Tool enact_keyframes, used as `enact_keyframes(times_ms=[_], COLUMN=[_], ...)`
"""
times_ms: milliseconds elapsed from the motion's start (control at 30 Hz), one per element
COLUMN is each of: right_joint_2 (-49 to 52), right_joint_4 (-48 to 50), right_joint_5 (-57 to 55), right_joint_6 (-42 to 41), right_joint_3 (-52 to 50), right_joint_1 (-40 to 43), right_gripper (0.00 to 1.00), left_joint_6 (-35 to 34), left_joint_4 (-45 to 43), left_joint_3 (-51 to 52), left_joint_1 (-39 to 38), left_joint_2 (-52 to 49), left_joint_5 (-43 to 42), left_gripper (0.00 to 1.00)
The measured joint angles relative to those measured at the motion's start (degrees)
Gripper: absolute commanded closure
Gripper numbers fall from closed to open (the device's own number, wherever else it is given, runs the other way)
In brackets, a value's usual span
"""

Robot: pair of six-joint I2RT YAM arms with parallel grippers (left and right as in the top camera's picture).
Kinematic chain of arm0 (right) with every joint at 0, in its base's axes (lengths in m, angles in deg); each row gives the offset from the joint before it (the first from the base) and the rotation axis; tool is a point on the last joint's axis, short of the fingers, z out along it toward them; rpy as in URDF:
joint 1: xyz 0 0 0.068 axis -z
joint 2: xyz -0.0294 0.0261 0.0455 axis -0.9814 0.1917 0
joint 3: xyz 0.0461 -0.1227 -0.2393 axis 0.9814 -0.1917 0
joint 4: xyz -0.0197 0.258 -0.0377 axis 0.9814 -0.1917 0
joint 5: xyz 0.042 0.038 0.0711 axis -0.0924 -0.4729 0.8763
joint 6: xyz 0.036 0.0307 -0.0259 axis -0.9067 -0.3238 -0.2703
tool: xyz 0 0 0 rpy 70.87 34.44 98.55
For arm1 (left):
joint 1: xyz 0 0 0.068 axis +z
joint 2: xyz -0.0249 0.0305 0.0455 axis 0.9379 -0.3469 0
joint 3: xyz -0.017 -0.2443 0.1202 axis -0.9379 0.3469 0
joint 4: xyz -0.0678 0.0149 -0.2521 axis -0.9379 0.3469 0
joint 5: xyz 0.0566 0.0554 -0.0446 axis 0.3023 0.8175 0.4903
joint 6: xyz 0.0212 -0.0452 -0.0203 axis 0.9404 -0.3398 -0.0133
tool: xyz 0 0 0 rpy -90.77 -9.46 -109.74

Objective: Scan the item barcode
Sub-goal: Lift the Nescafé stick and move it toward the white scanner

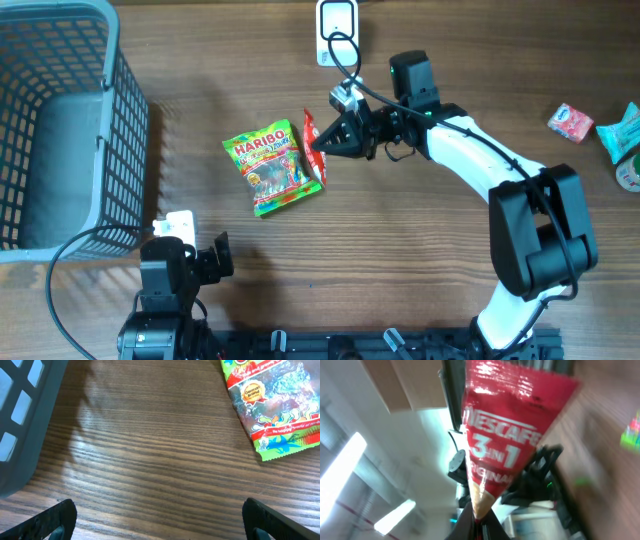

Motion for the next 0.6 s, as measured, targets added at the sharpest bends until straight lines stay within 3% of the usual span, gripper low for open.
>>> enact_keyframes(times_ms=[167,267,367,433,533,600], right_joint_2=[0.2,0.2,0.2,0.2,0.2,0.2], right_joint_4=[15.8,16.6,16.6,16.8,15.4,10.7], right_joint_5=[0.0,0.0,0.0,0.0,0.0,-0.2], right_joint_6=[1.0,-11.8,-33.1,-43.1,-57.1,-62.2], right_joint_3=[0.2,0.2,0.2,0.2,0.2,0.2], right_joint_1=[0.0,0.0,0.0,0.2,0.2,0.4], right_gripper=[0.96,0.96,0.96,0.96,0.96,0.96], left_joint_6=[0.0,0.0,0.0,0.0,0.0,0.0], left_joint_4=[0.0,0.0,0.0,0.0,0.0,0.0], left_joint_3=[0.0,0.0,0.0,0.0,0.0,0.0], left_joint_1=[0.0,0.0,0.0,0.0,0.0,0.0], left_joint_2=[0.0,0.0,0.0,0.0,0.0,0.0], left_joint_5=[0.0,0.0,0.0,0.0,0.0,0.0], left_gripper=[0.00,0.00,0.00,0.00,0.00,0.00])
